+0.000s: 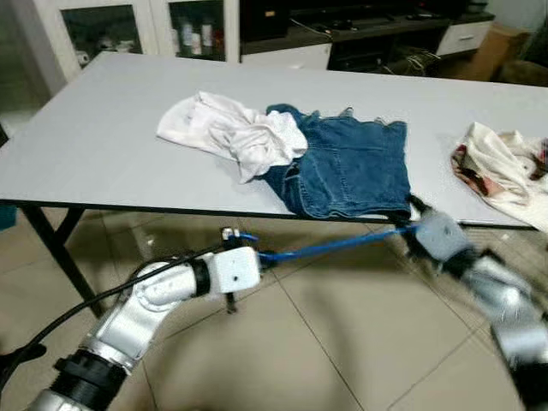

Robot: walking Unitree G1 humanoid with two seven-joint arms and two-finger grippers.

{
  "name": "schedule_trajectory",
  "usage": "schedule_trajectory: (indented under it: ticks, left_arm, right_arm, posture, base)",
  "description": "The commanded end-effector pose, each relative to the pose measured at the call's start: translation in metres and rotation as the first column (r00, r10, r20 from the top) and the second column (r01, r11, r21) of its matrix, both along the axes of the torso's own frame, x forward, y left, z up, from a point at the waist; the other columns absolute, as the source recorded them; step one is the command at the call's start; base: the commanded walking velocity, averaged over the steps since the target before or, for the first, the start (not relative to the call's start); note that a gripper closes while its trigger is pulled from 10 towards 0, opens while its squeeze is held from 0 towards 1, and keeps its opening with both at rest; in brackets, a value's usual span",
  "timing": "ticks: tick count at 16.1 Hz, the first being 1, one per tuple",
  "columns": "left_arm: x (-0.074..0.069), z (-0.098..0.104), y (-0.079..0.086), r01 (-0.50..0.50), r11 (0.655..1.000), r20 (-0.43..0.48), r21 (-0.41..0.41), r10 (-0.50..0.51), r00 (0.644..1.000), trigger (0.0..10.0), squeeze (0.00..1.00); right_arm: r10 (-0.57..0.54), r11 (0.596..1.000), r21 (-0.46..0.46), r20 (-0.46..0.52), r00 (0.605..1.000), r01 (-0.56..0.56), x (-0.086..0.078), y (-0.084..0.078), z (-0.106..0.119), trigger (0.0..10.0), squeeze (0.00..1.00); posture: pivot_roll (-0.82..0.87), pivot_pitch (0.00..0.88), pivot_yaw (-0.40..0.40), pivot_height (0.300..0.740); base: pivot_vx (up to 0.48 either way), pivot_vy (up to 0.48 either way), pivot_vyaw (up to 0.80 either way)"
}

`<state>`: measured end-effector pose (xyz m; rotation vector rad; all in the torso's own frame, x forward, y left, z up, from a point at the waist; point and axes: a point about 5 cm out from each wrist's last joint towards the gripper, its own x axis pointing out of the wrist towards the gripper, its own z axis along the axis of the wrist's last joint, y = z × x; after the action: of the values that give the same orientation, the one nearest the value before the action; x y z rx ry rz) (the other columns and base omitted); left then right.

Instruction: Hang hanger

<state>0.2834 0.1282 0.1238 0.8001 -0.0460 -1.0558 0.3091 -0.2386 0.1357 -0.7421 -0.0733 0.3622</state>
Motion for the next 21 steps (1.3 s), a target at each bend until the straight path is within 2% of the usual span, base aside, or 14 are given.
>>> schedule_trajectory:
  ticks: [1,4,5,7,8,10,12,13,14,15,18,21]
  left_arm:
    - [0.002,0.004,-0.003,0.013,1.0,0.024,0.004,-0.013,1.0,10.0,0.0]
    - [0.005,0.005,-0.002,0.023,0.998,0.055,0.06,-0.027,0.998,10.0,0.0]
    - [0.007,0.007,0.0,0.024,0.997,0.069,0.073,-0.029,0.997,10.0,0.0]
    - [0.007,0.008,0.008,0.015,0.993,0.082,0.114,-0.024,0.996,10.0,0.0]
    - [0.007,0.008,0.009,0.014,0.992,0.083,0.122,-0.024,0.996,10.0,0.0]
    - [0.008,0.01,0.019,0.009,0.981,0.101,0.194,-0.029,0.994,10.0,0.0]
    - [0.009,0.012,0.023,0.011,0.975,0.11,0.223,-0.036,0.993,10.0,0.0]
    - [0.008,0.012,0.024,0.012,0.973,0.112,0.229,-0.038,0.993,10.0,0.0]
    - [0.007,0.012,0.024,0.015,0.973,0.111,0.232,-0.042,0.993,10.0,0.0]
    - [0.006,0.013,0.024,0.019,0.972,0.11,0.233,-0.046,0.993,10.0,0.0]
    - [0.003,0.013,0.022,0.042,0.97,0.104,0.24,-0.068,0.992,10.0,0.0]
    - [-0.001,0.011,0.016,0.069,0.969,0.096,0.239,-0.094,0.991,10.0,0.0]
  right_arm:
    - [-0.038,0.997,-0.061,-0.011,0.999,0.037,0.008,-0.008,0.002,10.0,1.0]
    - [-0.16,0.984,-0.078,-0.003,0.987,0.159,0.024,-0.023,0.01,10.0,1.0]
    - [-0.177,0.982,-0.07,-0.039,0.983,0.174,0.027,-0.025,0.005,10.0,1.0]
    - [-0.126,0.992,-0.034,-0.114,0.986,0.123,0.029,-0.018,-0.005,10.0,1.0]
    - [-0.116,0.993,-0.031,-0.121,0.986,0.113,0.03,-0.017,-0.006,10.0,1.0]
    - [-0.006,1.0,0.011,-0.165,0.986,0.008,0.032,-0.005,-0.006,10.0,1.0]
    - [0.027,1.0,0.01,-0.185,0.982,-0.026,0.034,-0.003,-0.006,10.0,1.0]
    - [0.027,1.0,0.01,-0.187,0.982,-0.026,0.034,-0.004,-0.006,10.0,0.82]
    - [0.019,1.0,-0.002,-0.191,0.981,-0.019,0.034,-0.006,-0.007,10.0,0.17]
    - [0.004,1.0,-0.018,-0.195,0.981,-0.008,0.035,-0.007,-0.009,10.0,0.0]
    - [-0.049,0.998,-0.045,-0.243,0.969,0.039,0.04,-0.003,-0.018,10.0,0.0]
    - [-0.147,0.989,-0.047,-0.258,0.955,0.139,0.044,-0.005,-0.025,10.0,0.0]
  posture:
    - [0.0,0.061,-0.077,0.74]
    - [0.02,0.044,-0.085,0.74]
    - [0.03,0.035,-0.088,0.74]
    - [0.05,0.024,-0.086,0.74]
    - [0.05,0.024,-0.086,0.74]
    - [0.07,0.019,-0.077,0.74]
    - [0.08,0.022,-0.07,0.74]
    - [0.09,0.024,-0.067,0.74]
    - [0.09,0.024,-0.066,0.74]
    - [0.09,0.025,-0.062,0.74]
    - [0.1,0.033,-0.053,0.74]
    - [0.11,0.039,-0.051,0.74]
  base:
    - [0.0,0.0,0.0]
    - [0.0,0.0,0.0]
    - [0.0,0.0,0.0]
    - [0.0,0.0,0.0]
    - [0.0,0.0,0.0]
    - [0.0,0.0,0.0]
    - [0.0,0.0,0.0]
    - [0.0,0.0,0.0]
    - [0.0,0.0,0.0]
    - [0.0,0.0,0.0]
    - [0.0,0.0,0.0]
    - [0.0,0.0,0.0]
